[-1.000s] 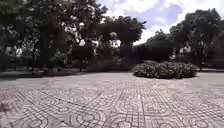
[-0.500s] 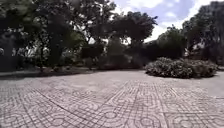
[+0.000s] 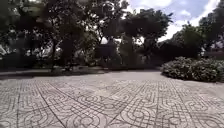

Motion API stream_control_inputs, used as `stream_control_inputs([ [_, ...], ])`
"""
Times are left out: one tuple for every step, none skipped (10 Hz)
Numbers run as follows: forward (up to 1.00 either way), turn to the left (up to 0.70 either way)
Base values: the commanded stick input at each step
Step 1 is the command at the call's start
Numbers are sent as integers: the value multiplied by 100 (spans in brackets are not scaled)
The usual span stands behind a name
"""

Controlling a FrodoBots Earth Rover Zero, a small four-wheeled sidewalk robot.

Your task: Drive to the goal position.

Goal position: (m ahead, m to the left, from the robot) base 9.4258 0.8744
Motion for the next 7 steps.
stream_control_inputs([
  [100, 27],
  [100, 27],
  [100, 27],
  [100, 27],
  [100, 27],
  [100, 27],
  [100, 27],
])
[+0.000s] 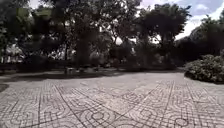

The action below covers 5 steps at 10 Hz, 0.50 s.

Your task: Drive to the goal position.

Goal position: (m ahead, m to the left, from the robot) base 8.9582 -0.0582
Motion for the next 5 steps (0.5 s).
stream_control_inputs([
  [100, 17],
  [100, -3],
  [100, -27],
  [100, -27],
  [100, -27],
])
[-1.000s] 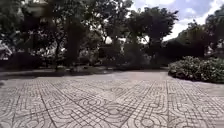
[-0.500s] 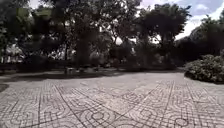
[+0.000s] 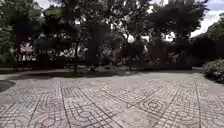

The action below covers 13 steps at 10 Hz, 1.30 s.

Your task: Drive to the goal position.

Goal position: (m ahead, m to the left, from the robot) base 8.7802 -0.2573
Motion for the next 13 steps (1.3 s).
stream_control_inputs([
  [100, -27],
  [100, -27],
  [100, -27],
  [100, -27],
  [100, -27],
  [100, -27],
  [100, -27],
  [100, -27],
  [100, -27],
  [100, -27],
  [100, -27],
  [100, -9],
  [100, 0],
])
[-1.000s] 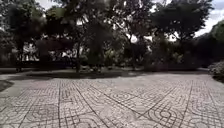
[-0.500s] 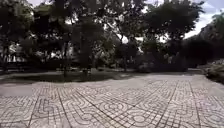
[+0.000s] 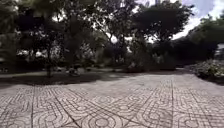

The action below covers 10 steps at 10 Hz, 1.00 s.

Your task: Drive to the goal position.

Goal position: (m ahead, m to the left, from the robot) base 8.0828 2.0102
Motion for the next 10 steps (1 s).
stream_control_inputs([
  [100, 0],
  [100, 0],
  [100, 0],
  [100, 0],
  [100, 0],
  [100, 0],
  [100, 0],
  [100, 0],
  [100, 0],
  [100, 0],
])
